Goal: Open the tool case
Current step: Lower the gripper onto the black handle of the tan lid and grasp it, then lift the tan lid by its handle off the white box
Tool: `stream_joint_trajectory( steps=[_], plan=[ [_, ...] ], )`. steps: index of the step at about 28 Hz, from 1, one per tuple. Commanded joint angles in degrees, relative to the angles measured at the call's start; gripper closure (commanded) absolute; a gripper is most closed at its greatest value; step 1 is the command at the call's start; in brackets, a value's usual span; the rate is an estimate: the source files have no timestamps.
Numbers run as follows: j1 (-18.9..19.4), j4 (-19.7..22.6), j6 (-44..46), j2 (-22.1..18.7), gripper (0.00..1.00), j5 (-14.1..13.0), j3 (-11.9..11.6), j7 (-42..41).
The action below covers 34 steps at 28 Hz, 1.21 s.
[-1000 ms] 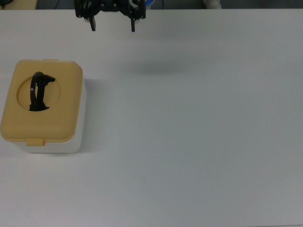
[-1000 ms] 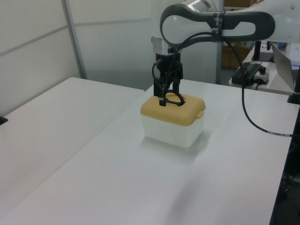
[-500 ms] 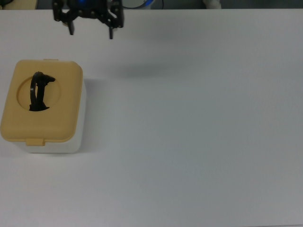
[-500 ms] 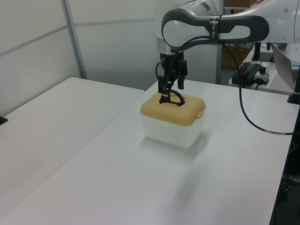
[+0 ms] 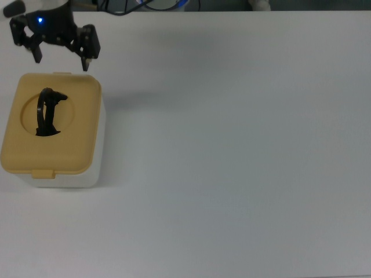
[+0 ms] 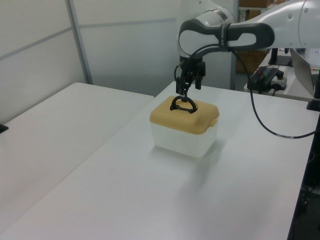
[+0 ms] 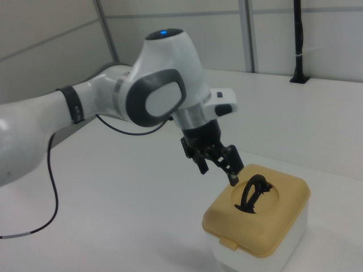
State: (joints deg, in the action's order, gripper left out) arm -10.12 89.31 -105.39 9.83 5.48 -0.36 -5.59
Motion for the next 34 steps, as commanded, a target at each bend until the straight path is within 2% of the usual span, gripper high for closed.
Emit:
stream_joint_trajectory(
  steps=[1,8,14,15,20,21,25,33,34],
  plan=[
    [-0.3,-1.4,-3.3,3.3,0.0,0.5,0.0,-3.6],
    [-1.7,-1.4,-6.6,6.1,0.0,0.5,0.0,-8.3],
    [-2.4,-1.4,-9.9,7.0,0.01,0.5,0.0,-8.7],
    [-2.6,-1.4,-10.2,7.0,0.06,0.5,0.0,-8.8],
    [-4.2,-1.8,-12.3,7.3,0.48,-0.5,0.1,-10.0],
    [-4.3,-1.9,-12.3,7.4,0.65,-0.9,0.1,-10.4],
    [-4.2,-1.9,-12.3,7.6,0.92,-1.5,0.1,-11.0],
    [-4.0,-1.8,-12.2,7.7,0.96,-1.6,0.6,-11.1],
    [-3.8,-1.7,-12.2,7.7,1.0,-1.6,0.6,-11.1]
  ],
)
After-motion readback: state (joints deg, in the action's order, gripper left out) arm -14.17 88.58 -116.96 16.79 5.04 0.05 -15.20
